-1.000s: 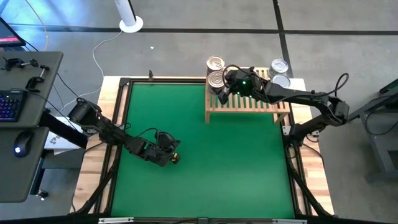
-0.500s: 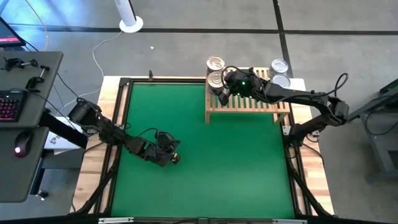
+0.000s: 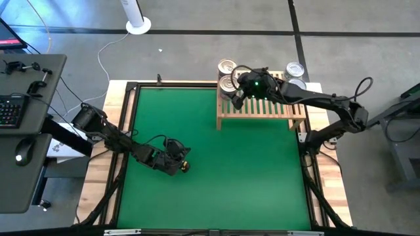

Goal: Stack canned seafood by type on shelf
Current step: Stack the blue pink tuna can on top of the blue pink tuna can on the shelf, then adjust the stacked blue pink tuna cans on the shelf

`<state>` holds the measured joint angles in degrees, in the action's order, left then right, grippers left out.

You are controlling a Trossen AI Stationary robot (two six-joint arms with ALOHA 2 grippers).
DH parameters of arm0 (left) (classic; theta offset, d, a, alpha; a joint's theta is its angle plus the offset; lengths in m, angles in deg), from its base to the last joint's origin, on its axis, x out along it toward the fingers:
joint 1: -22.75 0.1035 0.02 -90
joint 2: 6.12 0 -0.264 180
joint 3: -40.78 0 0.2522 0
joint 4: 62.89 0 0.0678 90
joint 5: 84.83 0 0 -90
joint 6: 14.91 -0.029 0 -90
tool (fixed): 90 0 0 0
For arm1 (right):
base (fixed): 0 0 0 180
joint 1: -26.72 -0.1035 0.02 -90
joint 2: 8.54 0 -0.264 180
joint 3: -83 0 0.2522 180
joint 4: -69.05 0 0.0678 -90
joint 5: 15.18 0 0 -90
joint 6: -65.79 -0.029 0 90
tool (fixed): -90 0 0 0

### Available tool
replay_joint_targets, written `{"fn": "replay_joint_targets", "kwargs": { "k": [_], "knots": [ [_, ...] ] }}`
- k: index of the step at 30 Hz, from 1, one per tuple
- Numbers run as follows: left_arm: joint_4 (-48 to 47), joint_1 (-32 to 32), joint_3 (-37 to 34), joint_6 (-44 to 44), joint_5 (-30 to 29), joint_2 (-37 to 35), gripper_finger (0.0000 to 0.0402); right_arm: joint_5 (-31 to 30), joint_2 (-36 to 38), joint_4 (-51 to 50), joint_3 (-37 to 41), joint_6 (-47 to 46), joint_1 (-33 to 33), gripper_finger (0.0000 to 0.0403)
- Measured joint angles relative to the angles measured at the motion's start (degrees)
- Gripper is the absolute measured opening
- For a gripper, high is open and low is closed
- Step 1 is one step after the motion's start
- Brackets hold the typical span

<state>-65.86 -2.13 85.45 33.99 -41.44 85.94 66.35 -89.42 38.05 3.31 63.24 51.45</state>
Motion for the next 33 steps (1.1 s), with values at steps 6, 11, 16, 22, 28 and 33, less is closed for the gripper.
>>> {"fn": "replay_joint_targets", "kwargs": {
  "k": [6,11,16,22,28,33],
  "knots": [
    [0.0,0.0,0.0,0.0,0.0,0.0,0.0,0.0,0.0,-8.4,-4.7,1.2,0.0,0.04],
    [0.0,0.0,0.0,0.0,0.0,0.0,0.0,0.0,0.0,-17.1,-10.0,2.2,-0.1,0.0399],
    [0.0,0.0,0.0,0.0,0.0,0.0,0.0,-0.1,0.6,-24.1,-11.7,2.5,-2.3,0.0387],
    [-0.1,0.0,0.0,0.0,0.0,0.0,0.0,-7.0,0.6,-24.1,-7.5,1.1,-9.8,0.0326],
    [0.0,-0.1,0.0,-0.5,0.0,0.0,0.0,-15.9,0.6,-15.8,-0.7,-1.5,-14.0,0.0234],
    [-0.1,-0.1,0.0,-0.6,0.0,0.0,0.0,-18.1,0.6,-7.9,4.5,-3.1,-12.9,0.0141]
  ]
}}
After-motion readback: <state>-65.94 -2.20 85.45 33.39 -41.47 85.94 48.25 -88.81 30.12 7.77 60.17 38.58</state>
